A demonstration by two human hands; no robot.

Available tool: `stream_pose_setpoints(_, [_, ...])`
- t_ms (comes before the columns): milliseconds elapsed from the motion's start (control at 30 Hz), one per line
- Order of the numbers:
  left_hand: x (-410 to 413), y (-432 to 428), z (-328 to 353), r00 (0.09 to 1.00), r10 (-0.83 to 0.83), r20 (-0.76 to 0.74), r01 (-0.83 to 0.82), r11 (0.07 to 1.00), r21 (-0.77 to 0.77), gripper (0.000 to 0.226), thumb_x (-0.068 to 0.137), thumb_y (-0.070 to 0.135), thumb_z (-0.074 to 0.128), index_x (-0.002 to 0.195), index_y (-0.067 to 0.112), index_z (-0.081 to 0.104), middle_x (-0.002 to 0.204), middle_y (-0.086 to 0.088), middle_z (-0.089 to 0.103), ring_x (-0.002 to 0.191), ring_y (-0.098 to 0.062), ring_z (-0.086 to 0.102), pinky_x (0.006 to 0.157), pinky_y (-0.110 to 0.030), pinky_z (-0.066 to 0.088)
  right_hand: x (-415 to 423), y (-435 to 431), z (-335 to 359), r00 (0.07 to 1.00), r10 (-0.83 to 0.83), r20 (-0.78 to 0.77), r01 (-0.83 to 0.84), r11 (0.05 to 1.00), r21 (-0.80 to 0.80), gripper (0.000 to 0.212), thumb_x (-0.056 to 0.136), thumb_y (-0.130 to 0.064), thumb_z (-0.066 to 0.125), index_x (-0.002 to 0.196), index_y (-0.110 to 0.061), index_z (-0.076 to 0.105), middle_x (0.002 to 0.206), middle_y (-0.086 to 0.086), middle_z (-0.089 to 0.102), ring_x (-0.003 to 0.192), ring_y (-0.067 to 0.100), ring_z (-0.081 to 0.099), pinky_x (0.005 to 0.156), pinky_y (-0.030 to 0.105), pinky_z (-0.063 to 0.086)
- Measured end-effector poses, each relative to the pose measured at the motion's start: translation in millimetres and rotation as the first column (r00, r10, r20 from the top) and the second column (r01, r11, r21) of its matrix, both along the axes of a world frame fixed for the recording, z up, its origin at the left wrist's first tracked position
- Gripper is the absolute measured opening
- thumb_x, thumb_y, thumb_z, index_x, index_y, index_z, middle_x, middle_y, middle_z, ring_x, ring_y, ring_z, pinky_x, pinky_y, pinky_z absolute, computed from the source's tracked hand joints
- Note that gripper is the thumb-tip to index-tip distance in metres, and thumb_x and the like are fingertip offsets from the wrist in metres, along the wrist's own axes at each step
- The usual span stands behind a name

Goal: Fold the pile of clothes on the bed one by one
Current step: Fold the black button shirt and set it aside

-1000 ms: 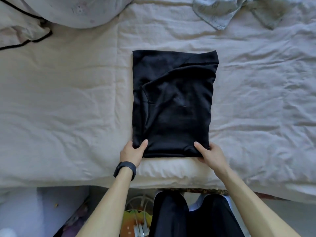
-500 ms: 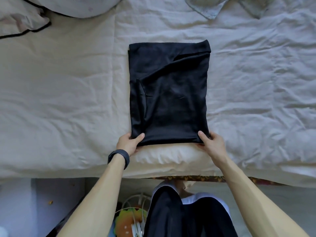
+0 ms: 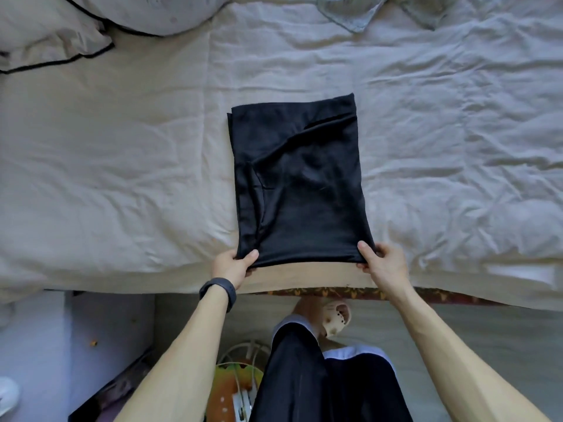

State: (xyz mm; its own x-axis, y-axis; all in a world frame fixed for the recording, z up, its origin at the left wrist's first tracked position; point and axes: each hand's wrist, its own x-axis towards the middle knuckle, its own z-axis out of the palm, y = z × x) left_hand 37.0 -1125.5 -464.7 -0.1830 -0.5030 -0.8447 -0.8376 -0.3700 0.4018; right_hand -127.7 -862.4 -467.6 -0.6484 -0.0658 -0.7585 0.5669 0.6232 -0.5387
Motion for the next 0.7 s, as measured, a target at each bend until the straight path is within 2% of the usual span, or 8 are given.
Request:
stream_pose_setpoints(133, [44, 35, 4, 0.976, -0.155, 0.155, 0.156, 0.988, 0.006, 0.027, 0.090, 0.034, 0.073, 0.106, 0.012, 0.074, 0.091, -0.001, 0.074, 0.088, -0.026, 0.070, 0.086, -0.043, 0.058, 51, 44, 6, 0.995, 0.099, 0.032, -0.102, 0.989, 0.106, 0.028, 0.093, -0.047, 0.066, 0.082, -0.021, 0.070, 0.070, -0.004, 0.075, 0.074, 0.018, 0.074, 0.086, 0.047, 0.058])
stream_pose_setpoints(200, [55, 46, 8, 0.959, -0.202, 0.200, 0.207, 0.978, -0.004, 0.031, 0.092, 0.037, 0.070, 0.113, 0.014, 0.072, 0.100, -0.003, 0.074, 0.092, -0.026, 0.069, 0.083, -0.038, 0.056, 63, 56, 6, 0.983, 0.172, 0.069, -0.179, 0.977, 0.118, 0.029, 0.091, -0.052, 0.065, 0.084, -0.024, 0.070, 0.079, -0.006, 0.076, 0.083, 0.017, 0.073, 0.088, 0.043, 0.056])
stream_pose_setpoints(300, [52, 49, 9, 0.946, -0.244, 0.212, 0.261, 0.964, -0.057, 0.030, 0.096, 0.030, 0.065, 0.121, 0.013, 0.065, 0.111, -0.005, 0.069, 0.100, -0.028, 0.063, 0.079, -0.032, 0.045, 54, 56, 11, 0.941, 0.328, 0.080, -0.336, 0.933, 0.131, 0.029, 0.092, -0.053, 0.064, 0.100, -0.026, 0.070, 0.097, -0.011, 0.072, 0.099, 0.014, 0.068, 0.086, 0.033, 0.049])
stream_pose_setpoints(367, [43, 42, 7, 0.943, -0.251, 0.220, 0.271, 0.960, -0.066, 0.035, 0.095, 0.026, 0.067, 0.125, 0.014, 0.056, 0.115, -0.005, 0.064, 0.106, -0.027, 0.060, 0.083, -0.032, 0.044, 33, 47, 18, 0.920, 0.390, 0.039, -0.391, 0.906, 0.163, 0.034, 0.091, -0.055, 0.065, 0.108, -0.026, 0.067, 0.099, -0.011, 0.069, 0.099, 0.013, 0.065, 0.087, 0.033, 0.050])
stream_pose_setpoints(433, [29, 30, 5, 0.958, -0.187, 0.218, 0.213, 0.972, -0.103, 0.048, 0.091, 0.030, 0.070, 0.131, 0.015, 0.048, 0.123, -0.005, 0.059, 0.115, -0.029, 0.058, 0.092, -0.037, 0.047, 4, 32, 25, 0.905, 0.422, -0.051, -0.401, 0.888, 0.227, 0.040, 0.092, -0.059, 0.062, 0.112, -0.024, 0.065, 0.098, -0.009, 0.067, 0.096, 0.015, 0.066, 0.084, 0.035, 0.052])
stream_pose_setpoints(500, [7, 12, 4, 0.974, -0.139, 0.178, 0.178, 0.958, -0.224, 0.050, 0.090, 0.036, 0.069, 0.130, 0.016, 0.048, 0.128, -0.006, 0.057, 0.116, -0.029, 0.057, 0.096, -0.037, 0.046, -26, 9, 30, 0.909, 0.396, -0.131, -0.361, 0.904, 0.228, 0.046, 0.094, -0.057, 0.060, 0.120, -0.020, 0.062, 0.104, -0.006, 0.066, 0.094, 0.015, 0.064, 0.081, 0.033, 0.047])
stream_pose_setpoints(600, [-52, -27, 8, 0.987, -0.135, 0.084, 0.156, 0.916, -0.370, 0.051, 0.089, 0.044, 0.068, 0.129, 0.015, 0.052, 0.124, -0.003, 0.058, 0.113, -0.024, 0.058, 0.091, -0.029, 0.042, -78, -41, 26, 0.954, 0.245, -0.175, -0.226, 0.966, 0.122, 0.053, 0.094, -0.054, 0.062, 0.130, -0.016, 0.056, 0.118, -0.001, 0.063, 0.101, 0.016, 0.060, 0.088, 0.031, 0.045])
stream_pose_setpoints(700, [-114, -70, 4, 0.993, -0.114, 0.019, 0.113, 0.915, -0.388, 0.056, 0.089, 0.052, 0.066, 0.130, 0.015, 0.058, 0.125, 0.000, 0.063, 0.118, -0.022, 0.058, 0.091, -0.026, 0.039, -130, -91, 2, 0.976, 0.151, -0.156, -0.139, 0.987, 0.085, 0.065, 0.092, -0.059, 0.062, 0.138, -0.014, 0.051, 0.124, -0.003, 0.059, 0.115, 0.018, 0.058, 0.101, 0.035, 0.046])
